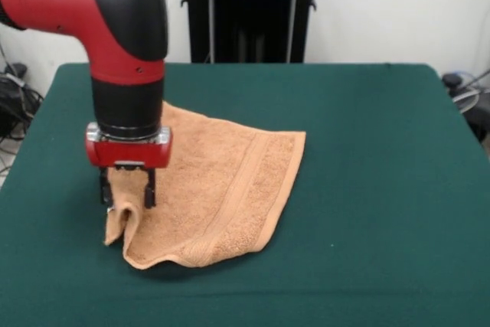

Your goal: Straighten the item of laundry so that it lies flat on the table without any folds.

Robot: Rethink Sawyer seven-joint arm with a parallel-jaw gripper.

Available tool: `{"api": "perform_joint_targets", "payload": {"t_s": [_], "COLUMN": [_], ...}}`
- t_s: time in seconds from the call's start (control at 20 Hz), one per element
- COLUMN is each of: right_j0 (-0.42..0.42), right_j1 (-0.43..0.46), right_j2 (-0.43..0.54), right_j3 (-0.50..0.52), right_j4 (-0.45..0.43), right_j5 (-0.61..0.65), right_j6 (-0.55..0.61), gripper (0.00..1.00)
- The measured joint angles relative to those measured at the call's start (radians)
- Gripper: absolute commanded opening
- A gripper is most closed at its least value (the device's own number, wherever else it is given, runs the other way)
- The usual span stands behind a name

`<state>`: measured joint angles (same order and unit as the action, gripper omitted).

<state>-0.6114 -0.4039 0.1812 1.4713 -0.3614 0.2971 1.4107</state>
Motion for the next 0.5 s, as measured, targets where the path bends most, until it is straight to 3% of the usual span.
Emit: {"api": "perform_joint_targets", "payload": {"t_s": [0.5], "right_j0": [0.058], "right_j1": [-0.064], "right_j2": [0.000], "right_j3": [0.001], "right_j4": [0.017], "right_j5": [0.046], "right_j6": [0.000], "gripper": [1.00]}}
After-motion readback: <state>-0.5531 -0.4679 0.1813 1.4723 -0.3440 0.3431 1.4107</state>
